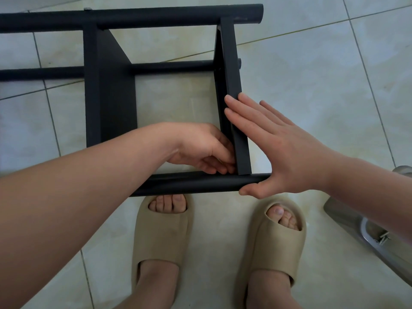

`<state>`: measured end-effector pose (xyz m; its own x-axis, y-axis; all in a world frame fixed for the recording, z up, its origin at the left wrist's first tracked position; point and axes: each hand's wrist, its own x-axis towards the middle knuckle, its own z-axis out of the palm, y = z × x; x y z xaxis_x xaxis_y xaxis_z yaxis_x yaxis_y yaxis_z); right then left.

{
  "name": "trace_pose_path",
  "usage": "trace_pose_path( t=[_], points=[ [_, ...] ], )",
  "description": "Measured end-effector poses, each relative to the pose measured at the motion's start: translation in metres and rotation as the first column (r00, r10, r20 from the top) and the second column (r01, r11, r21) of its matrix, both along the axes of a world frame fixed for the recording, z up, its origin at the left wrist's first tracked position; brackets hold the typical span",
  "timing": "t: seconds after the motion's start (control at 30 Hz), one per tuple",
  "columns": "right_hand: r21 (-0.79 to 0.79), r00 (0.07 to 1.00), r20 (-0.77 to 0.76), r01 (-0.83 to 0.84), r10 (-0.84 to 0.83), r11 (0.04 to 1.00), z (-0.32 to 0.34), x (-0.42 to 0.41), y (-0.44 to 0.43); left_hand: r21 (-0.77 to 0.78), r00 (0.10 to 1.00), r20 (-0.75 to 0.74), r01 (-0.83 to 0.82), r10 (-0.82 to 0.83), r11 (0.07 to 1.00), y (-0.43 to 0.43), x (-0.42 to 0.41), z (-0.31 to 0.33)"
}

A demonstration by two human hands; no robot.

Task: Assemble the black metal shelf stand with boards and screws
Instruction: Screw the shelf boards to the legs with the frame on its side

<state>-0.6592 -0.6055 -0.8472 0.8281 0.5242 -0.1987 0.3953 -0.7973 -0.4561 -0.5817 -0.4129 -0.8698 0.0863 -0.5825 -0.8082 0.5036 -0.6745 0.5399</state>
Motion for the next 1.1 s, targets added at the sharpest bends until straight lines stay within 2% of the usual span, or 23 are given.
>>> trace_pose_path(
  t=[0.4,0.67,1.1],
  points=[
    [0.006,1.0,0.007,0.0,0.0,1.0,-0.001,-0.001,0.0,-0.01,0.993,0.018,0.117,-0.116,0.993,-0.006,0.002,0.005],
    [0.014,1.0,-0.001,0.003,-0.003,1.0,-0.001,-0.001,0.0,-0.042,0.999,-0.009,0.045,-0.045,0.998,-0.005,0.006,0.0],
    [0.005,1.0,-0.016,0.004,-0.003,1.0,0.0,-0.001,0.0,0.041,0.988,-0.057,0.149,-0.147,0.988,-0.013,0.008,-0.003]
  ],
)
